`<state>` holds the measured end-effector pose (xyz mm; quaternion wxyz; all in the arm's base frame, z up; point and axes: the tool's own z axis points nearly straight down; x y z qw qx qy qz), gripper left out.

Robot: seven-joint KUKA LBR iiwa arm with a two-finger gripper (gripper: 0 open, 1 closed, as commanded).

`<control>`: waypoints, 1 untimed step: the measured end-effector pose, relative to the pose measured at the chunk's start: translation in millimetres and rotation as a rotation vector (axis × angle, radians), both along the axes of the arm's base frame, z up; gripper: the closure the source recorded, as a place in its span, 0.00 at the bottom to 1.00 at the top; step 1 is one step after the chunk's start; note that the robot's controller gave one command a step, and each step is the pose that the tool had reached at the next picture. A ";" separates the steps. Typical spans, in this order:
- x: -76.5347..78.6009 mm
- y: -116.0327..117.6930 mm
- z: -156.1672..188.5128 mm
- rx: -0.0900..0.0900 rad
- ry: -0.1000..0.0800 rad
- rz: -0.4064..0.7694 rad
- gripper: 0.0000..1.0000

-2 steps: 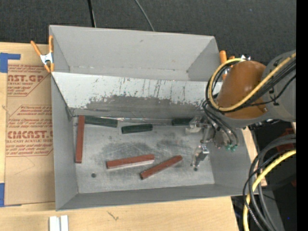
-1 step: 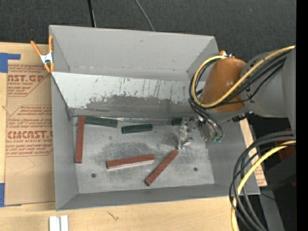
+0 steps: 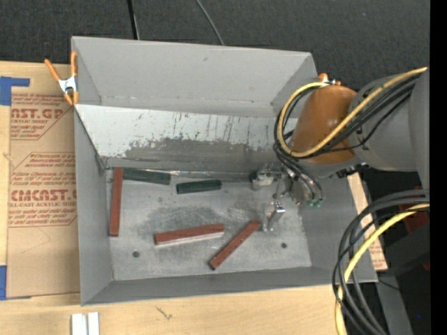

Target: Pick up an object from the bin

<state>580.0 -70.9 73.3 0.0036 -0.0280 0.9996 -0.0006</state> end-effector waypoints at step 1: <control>0.1 0.0 0.0 0.000 0.000 0.000 0.00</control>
Offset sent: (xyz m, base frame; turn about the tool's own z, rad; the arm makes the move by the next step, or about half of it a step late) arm -0.0875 0.0654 -0.0033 -0.2092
